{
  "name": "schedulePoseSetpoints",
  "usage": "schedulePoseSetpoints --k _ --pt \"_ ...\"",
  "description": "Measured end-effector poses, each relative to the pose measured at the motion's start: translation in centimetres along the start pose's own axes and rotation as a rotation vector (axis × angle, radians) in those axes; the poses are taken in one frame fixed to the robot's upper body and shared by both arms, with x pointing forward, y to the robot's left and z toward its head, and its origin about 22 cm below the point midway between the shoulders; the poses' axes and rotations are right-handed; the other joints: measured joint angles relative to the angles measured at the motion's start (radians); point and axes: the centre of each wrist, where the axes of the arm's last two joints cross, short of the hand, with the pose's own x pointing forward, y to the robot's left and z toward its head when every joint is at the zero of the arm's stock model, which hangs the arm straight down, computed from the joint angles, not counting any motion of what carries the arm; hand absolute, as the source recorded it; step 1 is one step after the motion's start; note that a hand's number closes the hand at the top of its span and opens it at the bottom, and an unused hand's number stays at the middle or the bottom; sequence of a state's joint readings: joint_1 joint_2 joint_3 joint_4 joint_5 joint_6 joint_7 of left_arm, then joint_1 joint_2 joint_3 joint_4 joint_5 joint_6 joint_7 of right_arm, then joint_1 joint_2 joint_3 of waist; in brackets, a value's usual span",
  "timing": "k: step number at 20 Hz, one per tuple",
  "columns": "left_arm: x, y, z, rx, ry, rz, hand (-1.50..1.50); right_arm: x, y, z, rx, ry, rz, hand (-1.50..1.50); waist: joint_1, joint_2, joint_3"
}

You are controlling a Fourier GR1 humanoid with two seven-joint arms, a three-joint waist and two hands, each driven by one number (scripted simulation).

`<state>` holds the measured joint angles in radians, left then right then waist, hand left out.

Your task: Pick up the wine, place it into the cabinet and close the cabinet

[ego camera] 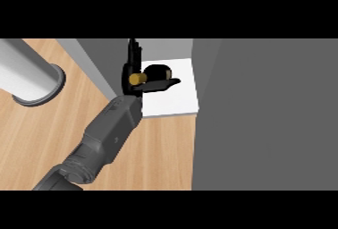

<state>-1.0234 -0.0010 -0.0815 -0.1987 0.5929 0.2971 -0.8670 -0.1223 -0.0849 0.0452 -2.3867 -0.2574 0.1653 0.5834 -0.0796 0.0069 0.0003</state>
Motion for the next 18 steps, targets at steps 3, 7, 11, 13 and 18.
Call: schedulePoseSetpoints --k 3,7,11,13,18 --pt "-0.5 0.2 0.9 0.007 0.011 0.014 -1.50 0.1 0.2 -0.2 0.001 0.000 -0.008 -1.50 0.003 -0.003 0.000" --pt "-1.1 0.0 2.8 0.015 0.034 0.026 -1.50 0.0 0.2 0.1 -0.007 0.005 -0.015 -1.50 0.014 -0.007 -0.001" --pt "-1.3 -1.0 5.6 -0.010 0.050 0.033 -1.50 -0.2 0.1 0.3 -0.028 0.007 -0.009 -1.50 0.036 -0.009 -0.001" --pt "-1.1 -1.7 7.2 -0.022 0.050 0.030 -1.50 0.0 -0.2 0.4 -0.047 0.010 0.002 -1.50 0.047 -0.010 -0.001" --pt "-0.1 -3.5 10.9 -0.041 0.049 0.042 -1.50 0.0 -0.3 0.7 -0.060 0.018 0.011 -1.50 0.063 -0.011 0.000"
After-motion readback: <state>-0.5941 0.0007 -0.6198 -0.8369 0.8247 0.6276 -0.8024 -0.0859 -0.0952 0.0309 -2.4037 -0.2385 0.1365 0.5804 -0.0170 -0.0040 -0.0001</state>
